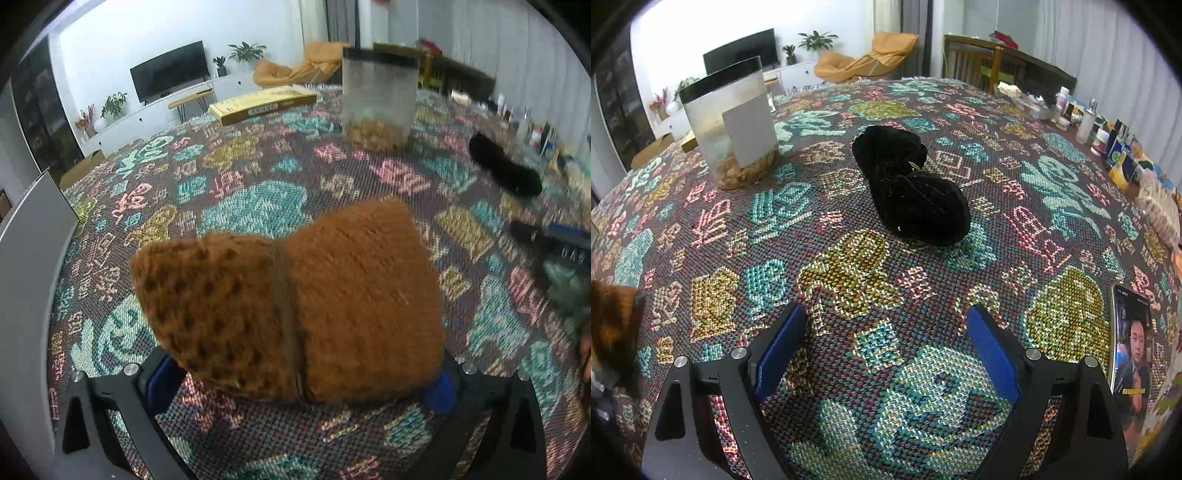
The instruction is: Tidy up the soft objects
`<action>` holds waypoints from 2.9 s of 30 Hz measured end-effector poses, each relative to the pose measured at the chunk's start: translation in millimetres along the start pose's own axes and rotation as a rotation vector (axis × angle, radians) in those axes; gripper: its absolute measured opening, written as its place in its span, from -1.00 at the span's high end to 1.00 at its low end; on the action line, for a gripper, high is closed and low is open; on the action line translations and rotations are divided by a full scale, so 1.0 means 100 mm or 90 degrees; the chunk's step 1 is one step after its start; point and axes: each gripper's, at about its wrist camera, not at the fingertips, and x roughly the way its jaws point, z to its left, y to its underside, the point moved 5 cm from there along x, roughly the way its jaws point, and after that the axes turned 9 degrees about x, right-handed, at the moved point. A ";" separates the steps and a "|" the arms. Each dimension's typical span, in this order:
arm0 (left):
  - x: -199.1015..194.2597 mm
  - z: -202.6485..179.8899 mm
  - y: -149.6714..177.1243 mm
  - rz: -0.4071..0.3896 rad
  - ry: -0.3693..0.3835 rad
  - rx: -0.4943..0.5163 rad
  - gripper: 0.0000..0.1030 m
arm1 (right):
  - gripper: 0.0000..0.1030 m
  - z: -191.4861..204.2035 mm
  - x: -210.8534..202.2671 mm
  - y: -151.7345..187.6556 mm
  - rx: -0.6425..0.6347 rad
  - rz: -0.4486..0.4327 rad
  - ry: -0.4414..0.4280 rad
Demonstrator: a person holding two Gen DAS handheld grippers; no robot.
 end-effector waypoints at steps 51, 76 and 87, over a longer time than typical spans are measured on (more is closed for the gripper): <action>0.06 0.04 0.03 0.008 0.030 -0.026 -1.00 | -0.83 -0.03 0.00 0.01 0.003 0.003 -0.001; -0.30 0.20 -0.18 -0.061 0.136 -0.079 -0.90 | 0.40 0.09 0.25 -0.94 -0.028 0.120 -0.099; -1.99 1.37 0.28 -0.143 0.083 -0.191 -0.91 | 0.39 2.09 -1.71 -0.27 -0.140 0.109 -0.424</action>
